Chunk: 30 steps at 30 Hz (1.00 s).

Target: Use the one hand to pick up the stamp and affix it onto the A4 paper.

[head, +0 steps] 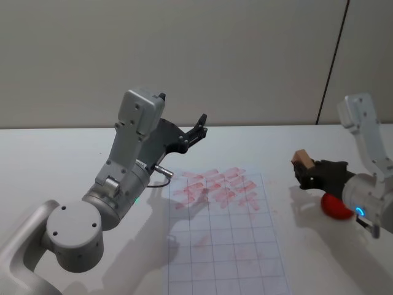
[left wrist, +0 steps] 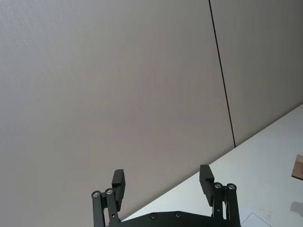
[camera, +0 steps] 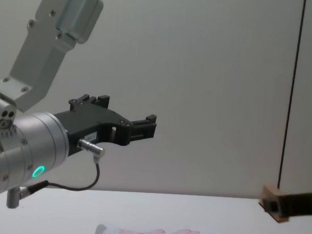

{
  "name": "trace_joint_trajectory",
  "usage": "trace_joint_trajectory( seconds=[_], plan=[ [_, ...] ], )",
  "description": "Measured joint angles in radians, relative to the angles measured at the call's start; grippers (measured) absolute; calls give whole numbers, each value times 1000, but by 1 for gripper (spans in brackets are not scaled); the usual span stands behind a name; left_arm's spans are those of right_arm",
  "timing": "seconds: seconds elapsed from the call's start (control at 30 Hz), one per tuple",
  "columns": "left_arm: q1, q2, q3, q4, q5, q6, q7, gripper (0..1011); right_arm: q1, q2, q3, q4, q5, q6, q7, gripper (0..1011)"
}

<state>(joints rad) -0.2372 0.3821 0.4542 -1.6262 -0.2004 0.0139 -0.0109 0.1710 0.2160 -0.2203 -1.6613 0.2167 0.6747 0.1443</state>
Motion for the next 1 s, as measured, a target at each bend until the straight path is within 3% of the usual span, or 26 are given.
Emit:
trace_joint_trajectory(
  seconds=[0.53, 1.0],
  plan=[
    [0, 0, 0, 0, 0, 0, 0, 1001, -67, 44, 40, -26, 25, 27, -50, 220],
    [0, 0, 0, 0, 0, 0, 0, 1002, -76, 52, 55, 11, 26, 24, -67, 220]
  ],
)
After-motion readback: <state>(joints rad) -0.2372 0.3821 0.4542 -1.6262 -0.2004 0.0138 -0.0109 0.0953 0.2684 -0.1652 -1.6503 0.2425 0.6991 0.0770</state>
